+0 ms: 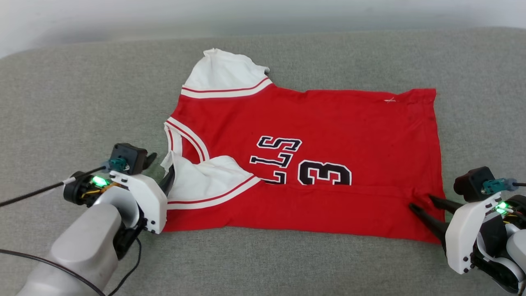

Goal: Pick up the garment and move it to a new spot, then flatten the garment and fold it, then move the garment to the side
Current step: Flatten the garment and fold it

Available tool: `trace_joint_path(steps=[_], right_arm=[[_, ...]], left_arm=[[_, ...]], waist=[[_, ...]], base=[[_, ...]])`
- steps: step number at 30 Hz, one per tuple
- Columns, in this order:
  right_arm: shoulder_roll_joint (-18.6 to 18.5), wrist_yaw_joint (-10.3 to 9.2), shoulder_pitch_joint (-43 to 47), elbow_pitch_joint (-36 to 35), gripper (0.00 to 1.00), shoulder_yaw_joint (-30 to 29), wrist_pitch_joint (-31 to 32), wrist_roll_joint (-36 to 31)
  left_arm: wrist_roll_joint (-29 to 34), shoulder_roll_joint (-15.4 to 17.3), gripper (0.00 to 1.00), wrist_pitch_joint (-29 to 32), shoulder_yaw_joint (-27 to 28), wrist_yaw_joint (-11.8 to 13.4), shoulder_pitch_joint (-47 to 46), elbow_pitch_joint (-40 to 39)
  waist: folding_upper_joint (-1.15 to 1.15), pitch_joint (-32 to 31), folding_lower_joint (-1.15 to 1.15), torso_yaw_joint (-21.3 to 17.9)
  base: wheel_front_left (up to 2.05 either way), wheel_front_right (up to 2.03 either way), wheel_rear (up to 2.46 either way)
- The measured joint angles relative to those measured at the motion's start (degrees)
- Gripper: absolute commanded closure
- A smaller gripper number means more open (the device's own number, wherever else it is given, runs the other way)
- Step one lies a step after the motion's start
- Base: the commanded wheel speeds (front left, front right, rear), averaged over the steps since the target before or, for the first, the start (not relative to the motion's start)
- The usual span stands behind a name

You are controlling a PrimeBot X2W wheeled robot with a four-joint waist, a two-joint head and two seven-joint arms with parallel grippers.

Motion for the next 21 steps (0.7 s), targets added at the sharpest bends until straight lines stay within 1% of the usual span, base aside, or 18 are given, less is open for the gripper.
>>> trace_joint_path(steps=[3,6,9,12,16,19,21], right_arm=[[-0.3,0.01,0.8,-1.4,0.00,-1.2,-0.4,0.0],[-1.1,0.01,2.3,-3.0,0.00,-2.1,-0.3,-0.4],[-1.5,0.01,3.3,-4.4,0.00,-3.7,-0.1,-0.9],[-1.5,0.01,3.8,-5.8,0.00,-5.3,0.5,-1.6],[-1.1,0.00,4.8,-7.3,0.00,-6.9,1.3,-2.5],[-0.5,0.01,5.0,-8.4,0.00,-7.9,2.2,-3.3],[0.0,0.00,5.1,-9.1,0.00,-8.3,2.7,-3.6]], left_arm=[[-0.2,1.5,0.00,2.1,-0.5,-0.7,-1.6,-0.3],[-0.2,3.1,0.00,7.8,-1.7,-1.1,-4.6,-2.5],[-1.5,5.0,0.00,13.7,-2.6,-1.5,-6.5,-5.3],[-4.3,6.7,0.00,21.6,-3.4,-1.6,-8.1,-8.4],[-11.2,8.3,0.00,36.2,-5.4,-1.8,-9.0,-12.7],[-15.3,9.7,0.00,44.1,-6.5,-1.8,-9.7,-15.8],[-17.5,10.8,0.00,48.1,-6.9,-1.8,-9.9,-16.7]], waist=[[0.00,-1.6,0.00,0.4],[0.00,-3.1,0.00,0.8],[0.00,-4.2,0.00,1.3],[0.00,-4.9,-0.01,1.6],[0.00,-5.5,-0.01,1.7],[0.00,-5.3,-0.01,1.5],[0.00,-5.1,-0.01,1.2]], base=[[0.00,0.00,0.00],[0.00,0.00,0.00],[0.00,0.00,0.00],[0.00,0.00,0.00],[0.00,0.00,0.00],[0.00,0.00,0.00],[0.00,0.00,0.00]])
